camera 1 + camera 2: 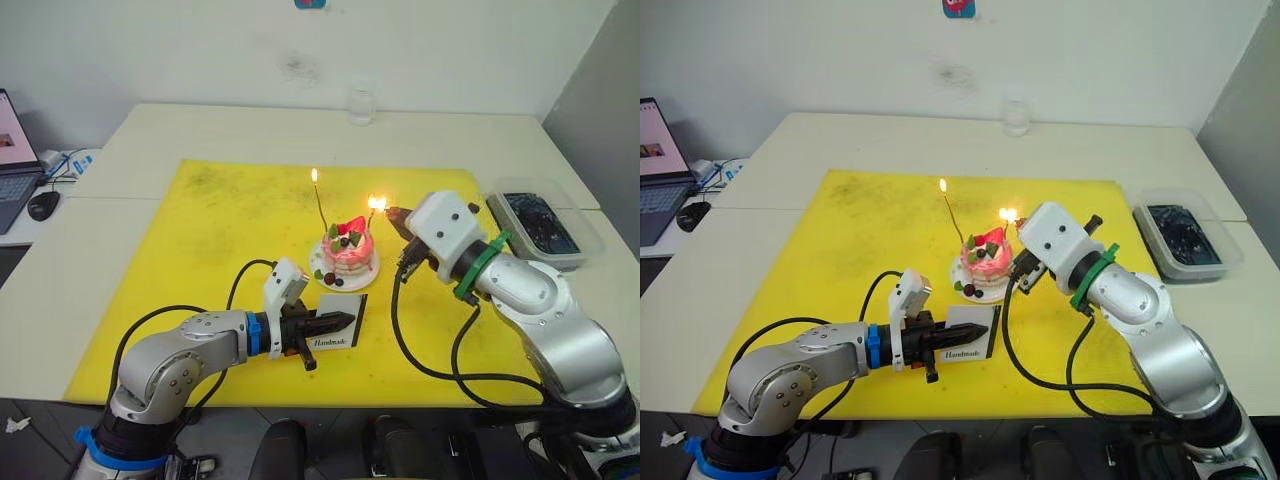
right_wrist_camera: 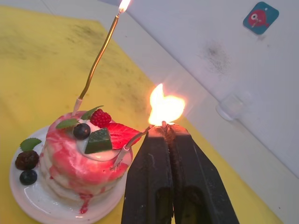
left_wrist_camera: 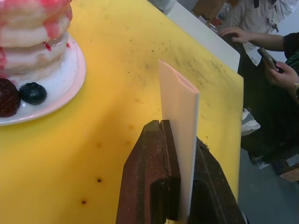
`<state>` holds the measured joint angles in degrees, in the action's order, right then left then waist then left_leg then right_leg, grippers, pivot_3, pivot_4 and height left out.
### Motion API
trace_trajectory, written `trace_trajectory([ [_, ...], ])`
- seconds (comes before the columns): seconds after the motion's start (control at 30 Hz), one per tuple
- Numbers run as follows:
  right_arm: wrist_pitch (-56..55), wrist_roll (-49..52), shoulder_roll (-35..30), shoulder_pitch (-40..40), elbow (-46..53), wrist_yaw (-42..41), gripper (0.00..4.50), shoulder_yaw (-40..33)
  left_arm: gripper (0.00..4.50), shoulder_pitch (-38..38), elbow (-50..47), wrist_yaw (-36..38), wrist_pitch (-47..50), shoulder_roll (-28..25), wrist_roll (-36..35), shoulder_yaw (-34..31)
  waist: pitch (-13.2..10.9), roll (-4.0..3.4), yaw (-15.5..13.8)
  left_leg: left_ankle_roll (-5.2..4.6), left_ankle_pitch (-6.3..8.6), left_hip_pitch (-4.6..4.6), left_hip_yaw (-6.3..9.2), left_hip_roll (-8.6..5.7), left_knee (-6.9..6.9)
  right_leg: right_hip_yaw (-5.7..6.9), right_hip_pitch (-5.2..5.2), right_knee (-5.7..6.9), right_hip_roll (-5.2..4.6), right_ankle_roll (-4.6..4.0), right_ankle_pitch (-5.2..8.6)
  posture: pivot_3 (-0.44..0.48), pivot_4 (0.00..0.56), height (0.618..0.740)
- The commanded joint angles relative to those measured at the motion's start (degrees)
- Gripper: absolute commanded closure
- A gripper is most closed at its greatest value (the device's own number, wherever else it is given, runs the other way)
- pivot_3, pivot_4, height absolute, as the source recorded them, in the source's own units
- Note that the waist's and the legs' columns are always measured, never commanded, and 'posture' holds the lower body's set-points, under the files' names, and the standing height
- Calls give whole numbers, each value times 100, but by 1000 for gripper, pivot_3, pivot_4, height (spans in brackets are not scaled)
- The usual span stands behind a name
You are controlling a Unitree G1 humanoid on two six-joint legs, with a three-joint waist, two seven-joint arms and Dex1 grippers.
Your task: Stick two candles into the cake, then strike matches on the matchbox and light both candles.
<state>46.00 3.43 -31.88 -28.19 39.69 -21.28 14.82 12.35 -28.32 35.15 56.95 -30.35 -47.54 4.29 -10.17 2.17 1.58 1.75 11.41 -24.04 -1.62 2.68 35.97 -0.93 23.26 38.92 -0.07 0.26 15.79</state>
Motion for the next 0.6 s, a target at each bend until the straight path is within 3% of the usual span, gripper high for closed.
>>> trace_trajectory([
  [0.03,-349,-197,28,-120,-109,-29,4482,16,4500,84,-157,-21,-61,54,-57,-43,0,0,-2,0,0,0,1,0,0,0,0,0,0,0,0,0,150,740],
  [0.6,-764,-505,152,-62,-362,-309,4482,84,4500,137,-145,-45,-48,164,-60,17,0,0,-1,0,0,2,2,2,0,0,0,3,0,0,0,0,150,740],
])
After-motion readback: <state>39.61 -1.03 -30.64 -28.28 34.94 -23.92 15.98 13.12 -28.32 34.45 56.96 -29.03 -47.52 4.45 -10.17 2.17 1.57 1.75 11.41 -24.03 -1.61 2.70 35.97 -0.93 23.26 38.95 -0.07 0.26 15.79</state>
